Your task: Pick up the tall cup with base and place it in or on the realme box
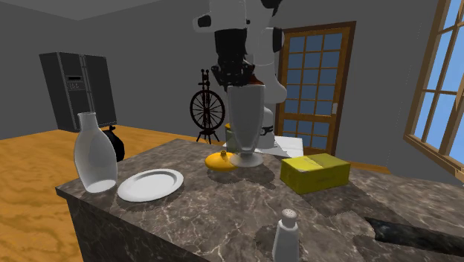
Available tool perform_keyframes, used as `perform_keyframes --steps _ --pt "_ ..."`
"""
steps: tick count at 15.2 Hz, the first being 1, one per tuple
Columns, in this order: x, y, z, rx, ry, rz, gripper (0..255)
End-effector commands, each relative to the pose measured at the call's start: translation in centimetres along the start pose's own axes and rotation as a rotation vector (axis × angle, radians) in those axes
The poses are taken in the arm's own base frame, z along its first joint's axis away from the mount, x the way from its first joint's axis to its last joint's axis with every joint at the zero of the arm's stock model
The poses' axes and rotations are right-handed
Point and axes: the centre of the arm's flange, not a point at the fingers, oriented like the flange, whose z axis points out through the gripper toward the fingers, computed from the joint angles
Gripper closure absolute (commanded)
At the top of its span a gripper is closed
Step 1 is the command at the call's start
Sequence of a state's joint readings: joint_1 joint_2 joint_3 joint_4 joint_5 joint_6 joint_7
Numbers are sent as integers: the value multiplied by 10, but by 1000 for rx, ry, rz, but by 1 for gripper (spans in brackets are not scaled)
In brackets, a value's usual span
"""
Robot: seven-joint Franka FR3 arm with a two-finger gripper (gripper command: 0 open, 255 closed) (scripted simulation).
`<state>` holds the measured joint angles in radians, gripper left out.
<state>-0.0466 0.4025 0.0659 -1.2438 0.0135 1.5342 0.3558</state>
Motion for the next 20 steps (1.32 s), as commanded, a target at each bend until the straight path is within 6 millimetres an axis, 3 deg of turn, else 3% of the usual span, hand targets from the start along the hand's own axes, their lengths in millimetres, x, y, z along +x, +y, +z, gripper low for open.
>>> perform_keyframes --steps 1,5,20 --pt "-2 -1 -10 0 0 0 255" --pt "-4 0 -28 0 0 0 255" --pt "-168 -104 -66 0 0 0 255"
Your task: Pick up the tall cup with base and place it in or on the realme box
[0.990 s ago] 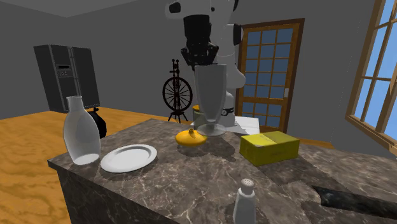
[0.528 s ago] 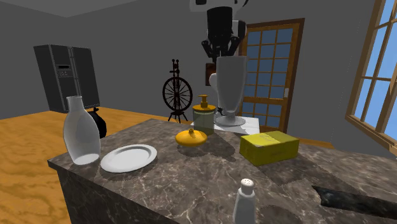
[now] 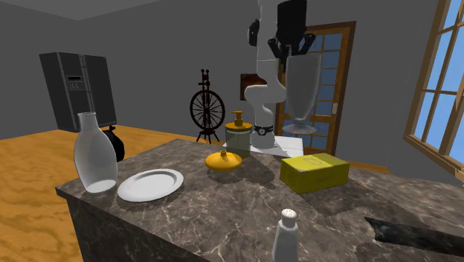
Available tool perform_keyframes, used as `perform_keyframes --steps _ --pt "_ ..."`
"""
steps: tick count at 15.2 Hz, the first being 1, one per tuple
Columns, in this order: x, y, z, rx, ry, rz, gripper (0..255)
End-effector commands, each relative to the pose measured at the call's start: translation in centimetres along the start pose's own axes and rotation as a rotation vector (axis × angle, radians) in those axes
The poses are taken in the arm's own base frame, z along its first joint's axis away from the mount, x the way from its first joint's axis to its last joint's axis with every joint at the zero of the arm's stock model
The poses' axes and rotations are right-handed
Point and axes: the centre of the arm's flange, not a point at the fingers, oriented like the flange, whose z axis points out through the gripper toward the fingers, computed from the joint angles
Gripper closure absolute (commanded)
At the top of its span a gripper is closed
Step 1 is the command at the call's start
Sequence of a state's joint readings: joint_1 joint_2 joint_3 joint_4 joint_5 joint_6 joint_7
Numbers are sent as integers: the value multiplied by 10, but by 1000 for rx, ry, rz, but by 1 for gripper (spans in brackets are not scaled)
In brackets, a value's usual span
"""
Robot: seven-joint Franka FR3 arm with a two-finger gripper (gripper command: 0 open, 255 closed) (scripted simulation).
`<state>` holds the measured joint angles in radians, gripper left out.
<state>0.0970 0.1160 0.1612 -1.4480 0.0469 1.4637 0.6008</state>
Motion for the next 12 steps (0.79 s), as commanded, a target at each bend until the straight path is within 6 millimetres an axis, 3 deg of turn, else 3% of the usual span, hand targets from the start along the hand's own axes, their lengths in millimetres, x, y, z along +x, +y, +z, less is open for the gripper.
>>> perform_keyframes --steps 1,7,12 --pt "-25 -13 -7 0 1 1 255" --pt "-89 -54 -22 0 1 1 255" --pt "-86 -54 4 0 1 1 255"
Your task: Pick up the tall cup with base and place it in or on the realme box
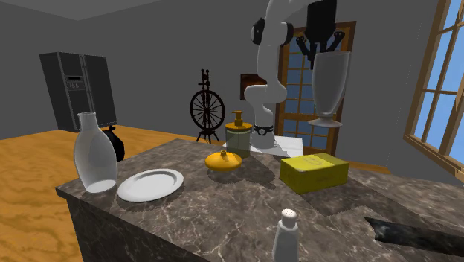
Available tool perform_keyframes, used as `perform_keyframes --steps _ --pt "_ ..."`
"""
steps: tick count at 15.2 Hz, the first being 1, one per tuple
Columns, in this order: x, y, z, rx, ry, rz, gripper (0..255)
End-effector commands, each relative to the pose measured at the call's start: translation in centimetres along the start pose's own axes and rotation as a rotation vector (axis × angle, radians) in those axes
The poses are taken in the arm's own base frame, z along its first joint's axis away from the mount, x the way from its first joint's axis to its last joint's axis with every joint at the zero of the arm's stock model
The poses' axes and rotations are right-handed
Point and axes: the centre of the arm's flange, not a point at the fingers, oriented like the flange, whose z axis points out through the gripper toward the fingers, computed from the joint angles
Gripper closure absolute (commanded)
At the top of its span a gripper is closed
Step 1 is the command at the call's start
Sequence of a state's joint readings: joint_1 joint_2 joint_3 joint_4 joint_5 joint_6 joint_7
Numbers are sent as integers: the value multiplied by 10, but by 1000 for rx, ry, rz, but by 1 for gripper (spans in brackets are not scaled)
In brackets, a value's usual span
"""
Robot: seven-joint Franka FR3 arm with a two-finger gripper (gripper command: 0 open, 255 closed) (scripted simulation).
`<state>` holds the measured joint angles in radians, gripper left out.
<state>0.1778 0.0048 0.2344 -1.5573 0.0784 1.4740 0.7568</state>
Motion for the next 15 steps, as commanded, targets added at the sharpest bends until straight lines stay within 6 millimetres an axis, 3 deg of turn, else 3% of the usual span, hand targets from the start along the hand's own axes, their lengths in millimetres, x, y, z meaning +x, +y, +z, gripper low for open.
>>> perform_keyframes --steps 1,15 --pt "1 0 12 1 1 0 255" --pt "10 0 85 1 1 0 255"
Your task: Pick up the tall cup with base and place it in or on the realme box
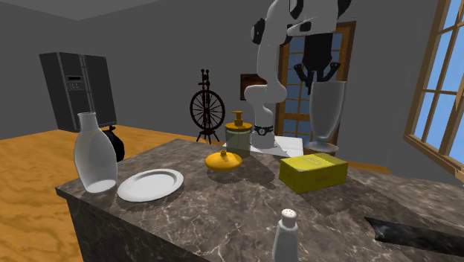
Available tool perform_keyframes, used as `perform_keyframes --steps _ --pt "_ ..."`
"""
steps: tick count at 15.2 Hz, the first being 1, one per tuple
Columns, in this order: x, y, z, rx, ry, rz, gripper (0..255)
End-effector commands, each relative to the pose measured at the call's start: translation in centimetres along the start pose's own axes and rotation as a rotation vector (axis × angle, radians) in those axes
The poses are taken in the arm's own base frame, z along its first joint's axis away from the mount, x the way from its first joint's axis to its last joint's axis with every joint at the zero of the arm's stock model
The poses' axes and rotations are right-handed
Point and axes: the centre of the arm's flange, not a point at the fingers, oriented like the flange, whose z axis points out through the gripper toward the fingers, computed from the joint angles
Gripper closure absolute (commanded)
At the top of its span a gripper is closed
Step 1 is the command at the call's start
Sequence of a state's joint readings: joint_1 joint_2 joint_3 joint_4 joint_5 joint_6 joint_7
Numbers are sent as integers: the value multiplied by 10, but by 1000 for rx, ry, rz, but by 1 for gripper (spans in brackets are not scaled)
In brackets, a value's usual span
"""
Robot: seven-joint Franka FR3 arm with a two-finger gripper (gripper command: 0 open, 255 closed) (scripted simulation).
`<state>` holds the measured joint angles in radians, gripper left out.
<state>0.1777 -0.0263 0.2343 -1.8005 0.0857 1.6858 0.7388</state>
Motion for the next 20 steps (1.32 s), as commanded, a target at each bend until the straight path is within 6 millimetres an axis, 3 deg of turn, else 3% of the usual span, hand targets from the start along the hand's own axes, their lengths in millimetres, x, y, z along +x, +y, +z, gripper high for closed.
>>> perform_keyframes --steps 1,9,16,17,20 --pt "1 0 10 1 1 0 255" --pt "6 0 52 1 1 0 255" --pt "6 0 52 1 1 0 255" --pt "6 0 52 1 1 0 0" --pt "6 0 52 1 1 0 0"
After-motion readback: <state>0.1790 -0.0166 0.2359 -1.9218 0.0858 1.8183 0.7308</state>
